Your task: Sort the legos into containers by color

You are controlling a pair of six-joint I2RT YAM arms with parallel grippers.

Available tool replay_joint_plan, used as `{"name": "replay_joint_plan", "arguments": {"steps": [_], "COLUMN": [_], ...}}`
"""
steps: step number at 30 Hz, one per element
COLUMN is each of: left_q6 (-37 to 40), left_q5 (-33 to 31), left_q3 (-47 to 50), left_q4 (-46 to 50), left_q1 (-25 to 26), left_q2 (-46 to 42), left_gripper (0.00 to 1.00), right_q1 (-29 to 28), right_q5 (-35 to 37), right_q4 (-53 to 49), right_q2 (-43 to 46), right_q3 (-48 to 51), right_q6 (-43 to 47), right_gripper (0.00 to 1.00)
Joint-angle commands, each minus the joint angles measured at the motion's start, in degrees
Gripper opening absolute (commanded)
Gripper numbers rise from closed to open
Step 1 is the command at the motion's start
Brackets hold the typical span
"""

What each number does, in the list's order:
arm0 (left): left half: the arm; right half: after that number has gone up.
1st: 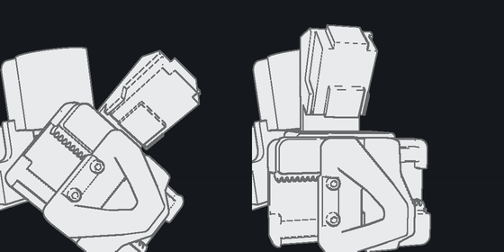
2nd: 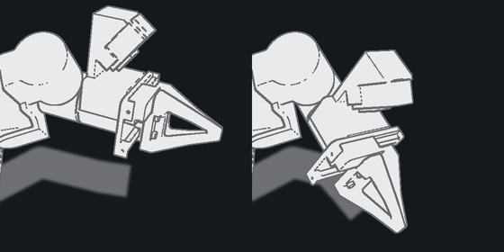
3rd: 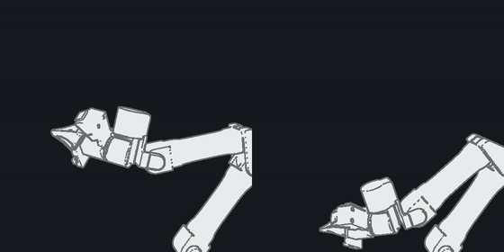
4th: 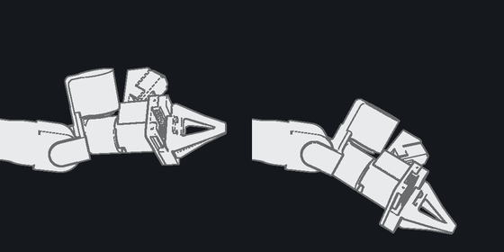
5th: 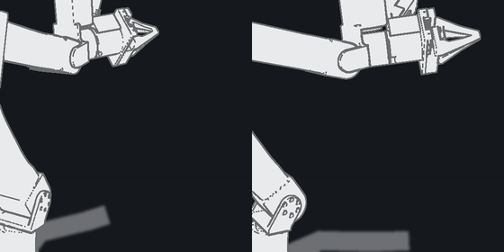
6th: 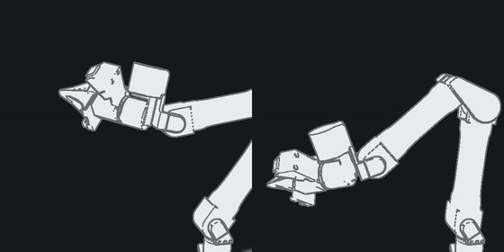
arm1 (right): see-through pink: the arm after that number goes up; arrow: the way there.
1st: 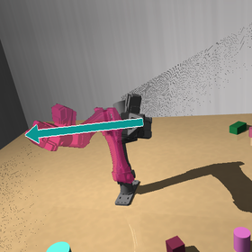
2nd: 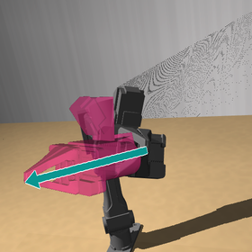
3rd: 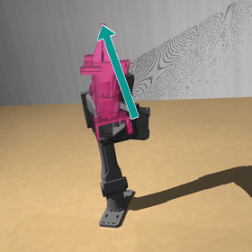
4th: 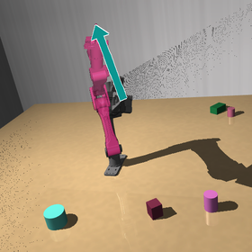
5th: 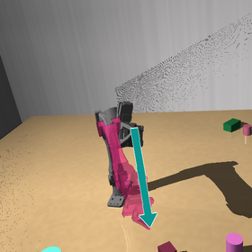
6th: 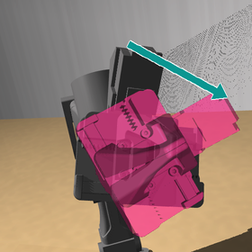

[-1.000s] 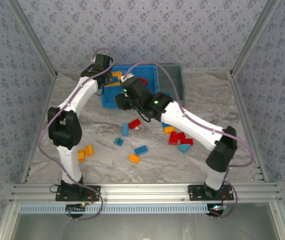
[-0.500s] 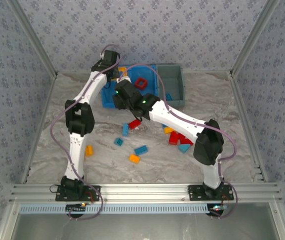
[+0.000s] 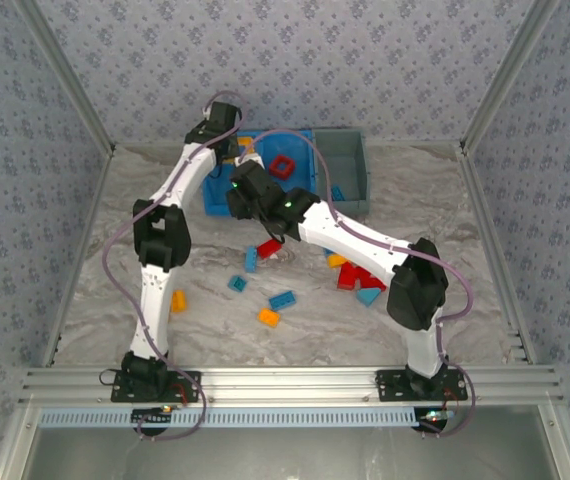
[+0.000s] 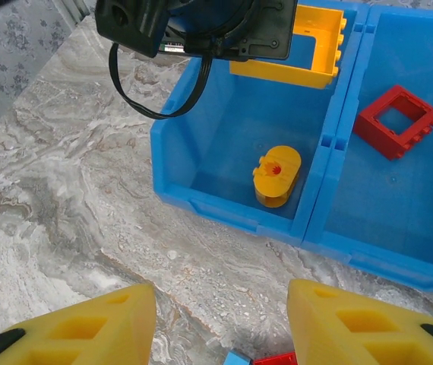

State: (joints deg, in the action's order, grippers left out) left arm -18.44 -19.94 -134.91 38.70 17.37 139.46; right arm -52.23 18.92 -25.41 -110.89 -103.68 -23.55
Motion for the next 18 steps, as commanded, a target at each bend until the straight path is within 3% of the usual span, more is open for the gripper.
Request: {"name": "replay_joint_plan", "arguments": {"steps": [1, 13, 15, 18], "left_q6": [1.1, 0.7, 0.8, 1.0], "left_q5": [-0.1, 3.7, 4.7, 5.3], "left_q3": [-1.9, -2.5, -2.7, -3.4], "left_q4": [-0.2, -0.6, -0.3, 1.7], "left_q1": [0.3, 0.5, 0.5, 0.5], "left_q2": [2.3, 4.5, 4.9, 5.3], "left_gripper": [0.00, 0.01, 0.06, 0.22], "right_q1": [0.5, 1.1, 1.1, 1.1], "right_q5": [1.1, 3.1, 3.0, 3.0], "right_q4": [0.1, -1.6, -1.7, -1.8], "right_q2": [1.9, 0.3, 0.4, 0.7], "right_q3": [0.8, -1.0, -0.8, -0.5], "right_q6": [-1.1, -2.7, -2.8, -2.9], "right_gripper": [0.51, 0.52, 0.51, 0.51]}}
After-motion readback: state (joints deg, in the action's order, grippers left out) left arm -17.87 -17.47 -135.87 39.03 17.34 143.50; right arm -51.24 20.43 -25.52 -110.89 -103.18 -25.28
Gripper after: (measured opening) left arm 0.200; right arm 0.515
